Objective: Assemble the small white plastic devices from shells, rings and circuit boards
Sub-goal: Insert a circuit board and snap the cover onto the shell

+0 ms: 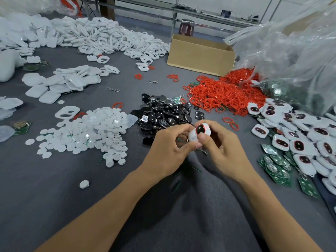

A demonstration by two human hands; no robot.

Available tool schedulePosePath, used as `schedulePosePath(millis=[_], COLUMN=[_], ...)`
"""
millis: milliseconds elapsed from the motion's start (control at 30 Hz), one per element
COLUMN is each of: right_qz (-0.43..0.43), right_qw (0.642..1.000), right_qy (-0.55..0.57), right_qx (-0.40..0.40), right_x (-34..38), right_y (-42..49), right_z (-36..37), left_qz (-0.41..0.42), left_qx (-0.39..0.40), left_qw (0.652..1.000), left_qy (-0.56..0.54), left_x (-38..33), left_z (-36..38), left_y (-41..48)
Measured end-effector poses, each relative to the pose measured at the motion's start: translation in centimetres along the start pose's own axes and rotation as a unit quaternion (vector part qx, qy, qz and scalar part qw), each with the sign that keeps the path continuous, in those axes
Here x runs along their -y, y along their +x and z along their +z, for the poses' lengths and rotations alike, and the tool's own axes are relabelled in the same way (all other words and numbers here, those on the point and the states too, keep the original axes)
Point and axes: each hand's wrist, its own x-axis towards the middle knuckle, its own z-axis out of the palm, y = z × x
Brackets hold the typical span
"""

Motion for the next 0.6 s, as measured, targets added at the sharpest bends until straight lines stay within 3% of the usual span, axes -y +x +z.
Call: schedulePosePath(millis=[100, 367, 500, 600], right_qz=[-0.011, 0.061, 0.107, 0.007], right_qw=[1.000, 0.990, 0.962, 0.910], right_qy=[-0.010, 0.098, -0.004, -0.116], right_qx=[-0.009, -0.078, -0.253, -0.398], right_x=[0.0, -0.6, -1.8, -1.5], right_y=[0.0, 0.2, 0.7, 0.5], right_z=[0.1, 0.8, -0.9, -2.6], left_qz=[0.005, -0.042, -0.023, -0.022], left_qx=[0.016, -0.014, -0.130, -0.185], left_qw=[1.000, 0.998, 0.991, 0.982], left_qy=[-0.001, 0.033, 0.014, -0.018], left_x=[0.0, 0.2, -0.2, -0.6], left_z=[0.0, 0.0, -0.4, -0.6], left_y=[-0.1, 0.2, 0.2, 0.3])
